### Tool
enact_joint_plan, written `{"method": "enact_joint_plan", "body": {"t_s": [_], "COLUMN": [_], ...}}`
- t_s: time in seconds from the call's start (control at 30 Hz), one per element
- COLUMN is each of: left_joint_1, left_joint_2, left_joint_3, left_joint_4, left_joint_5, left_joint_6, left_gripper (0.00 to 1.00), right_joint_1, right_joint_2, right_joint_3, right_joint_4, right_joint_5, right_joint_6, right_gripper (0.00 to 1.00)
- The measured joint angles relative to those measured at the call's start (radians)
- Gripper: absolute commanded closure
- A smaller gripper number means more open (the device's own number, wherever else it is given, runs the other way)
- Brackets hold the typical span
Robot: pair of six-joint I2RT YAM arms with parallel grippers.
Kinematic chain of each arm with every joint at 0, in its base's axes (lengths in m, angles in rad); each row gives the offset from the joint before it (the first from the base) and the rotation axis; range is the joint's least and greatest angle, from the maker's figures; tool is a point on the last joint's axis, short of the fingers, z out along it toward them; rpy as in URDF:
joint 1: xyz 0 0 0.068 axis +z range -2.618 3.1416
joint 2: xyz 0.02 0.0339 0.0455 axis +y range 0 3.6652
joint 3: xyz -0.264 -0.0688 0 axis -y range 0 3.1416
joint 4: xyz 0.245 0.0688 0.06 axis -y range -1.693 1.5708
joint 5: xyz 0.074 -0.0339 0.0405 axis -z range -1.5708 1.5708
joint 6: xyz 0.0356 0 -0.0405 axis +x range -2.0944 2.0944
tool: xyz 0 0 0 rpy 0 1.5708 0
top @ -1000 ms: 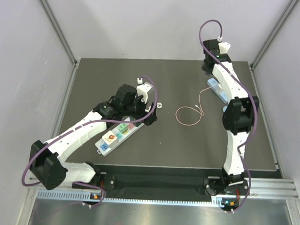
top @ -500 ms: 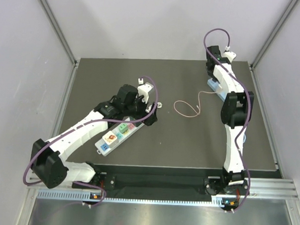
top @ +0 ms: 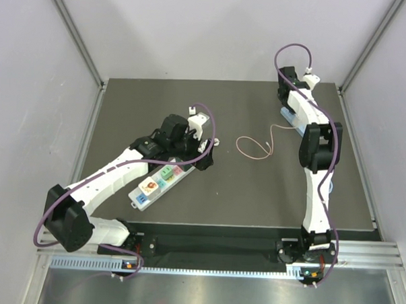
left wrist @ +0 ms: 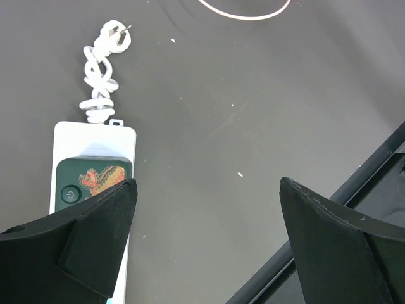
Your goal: Insert the plug
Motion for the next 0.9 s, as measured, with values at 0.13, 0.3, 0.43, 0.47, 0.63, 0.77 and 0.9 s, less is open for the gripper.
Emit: {"method": "enact_joint_plan", "body": {"t_s": [0.13, 0.3, 0.43, 0.47, 0.63, 0.77, 0.9], "left_joint_1": [0.0, 0.0, 0.0, 0.0, -0.001, -0.001, -0.001], "left_joint_2": [0.0, 0.0, 0.0, 0.0, 0.0, 0.0, 0.0], "left_joint_3": [0.0, 0.0, 0.0, 0.0, 0.0, 0.0, 0.0], "left_joint_4": [0.0, 0.0, 0.0, 0.0, 0.0, 0.0, 0.0], "left_joint_5": [0.011, 0.029, 0.039, 0.041, 0.047, 0.047, 0.047], "left_joint_6": [-0.003, -0.007, -0.007, -0.008, -0.008, -0.008, -0.008], "left_gripper": [0.02, 0.01, 0.01, 0.02, 0.01, 0.01, 0.02], "right_joint_1": [0.0, 0.003, 0.0, -0.002, -0.005, -0.004, -0.002], "right_joint_2": [-0.069, -0.181, -0.26, -0.273, -0.278, -0.242, -0.197], "right_joint_3": [-0.114, -0.281, -0.368, -0.378, -0.351, -0.246, -0.167], "right_joint_4": [0.037, 0.09, 0.097, 0.097, 0.082, 0.064, 0.058], "right_joint_5": [0.006, -0.013, -0.025, -0.031, -0.063, -0.071, -0.074], "right_joint_6": [-0.001, -0.01, -0.023, -0.028, -0.053, -0.066, -0.064], "right_gripper": [1.0, 1.0, 1.0, 1.0, 1.0, 1.0, 1.0]}}
